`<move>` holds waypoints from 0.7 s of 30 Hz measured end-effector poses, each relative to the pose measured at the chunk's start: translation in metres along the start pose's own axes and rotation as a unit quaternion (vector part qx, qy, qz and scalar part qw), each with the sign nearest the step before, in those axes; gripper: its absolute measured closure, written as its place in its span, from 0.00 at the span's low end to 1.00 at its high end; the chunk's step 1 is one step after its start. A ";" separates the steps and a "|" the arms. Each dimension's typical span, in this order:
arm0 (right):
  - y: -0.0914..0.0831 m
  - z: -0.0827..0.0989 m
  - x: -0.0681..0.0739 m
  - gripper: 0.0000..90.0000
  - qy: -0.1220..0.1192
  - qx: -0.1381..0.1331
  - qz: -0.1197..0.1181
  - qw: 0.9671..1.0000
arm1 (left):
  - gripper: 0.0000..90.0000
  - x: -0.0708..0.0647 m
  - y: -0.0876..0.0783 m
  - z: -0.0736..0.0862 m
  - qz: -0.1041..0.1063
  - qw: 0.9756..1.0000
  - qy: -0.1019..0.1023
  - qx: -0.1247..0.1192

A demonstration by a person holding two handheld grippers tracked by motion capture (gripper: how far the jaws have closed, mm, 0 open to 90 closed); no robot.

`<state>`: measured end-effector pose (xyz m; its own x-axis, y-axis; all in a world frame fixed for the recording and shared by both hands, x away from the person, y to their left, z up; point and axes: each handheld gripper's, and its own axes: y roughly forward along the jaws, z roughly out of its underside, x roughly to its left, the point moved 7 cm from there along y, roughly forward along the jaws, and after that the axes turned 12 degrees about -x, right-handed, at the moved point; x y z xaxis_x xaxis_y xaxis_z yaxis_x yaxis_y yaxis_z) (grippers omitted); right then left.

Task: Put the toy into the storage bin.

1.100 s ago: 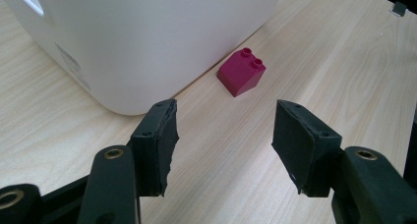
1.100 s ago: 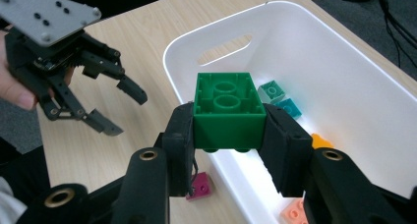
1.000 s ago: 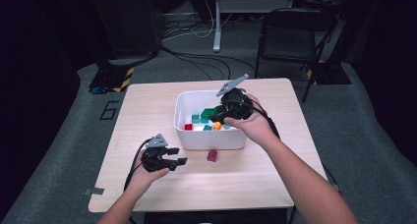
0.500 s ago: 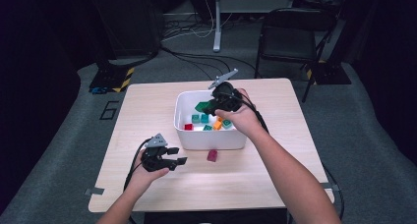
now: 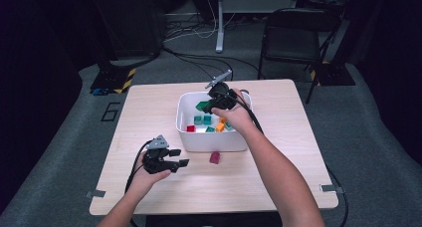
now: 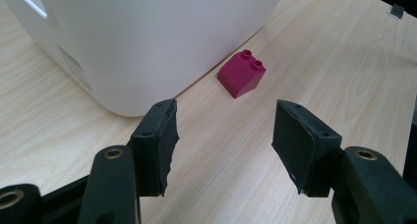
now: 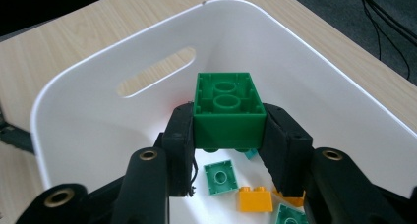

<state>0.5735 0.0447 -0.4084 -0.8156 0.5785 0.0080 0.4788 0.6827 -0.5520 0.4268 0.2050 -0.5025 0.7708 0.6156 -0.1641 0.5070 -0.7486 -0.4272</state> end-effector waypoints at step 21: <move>0.026 0.014 -0.006 0.60 0.008 0.029 0.006 1.000 | 0.47 -0.002 0.000 0.000 0.003 1.000 -0.006 0.000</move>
<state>0.5862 0.0528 -0.4342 -0.8038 0.5947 0.0146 0.4692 0.6489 -0.5990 0.4251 0.2039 -0.5020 0.7691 0.6137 -0.1785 0.5018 -0.7528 -0.4261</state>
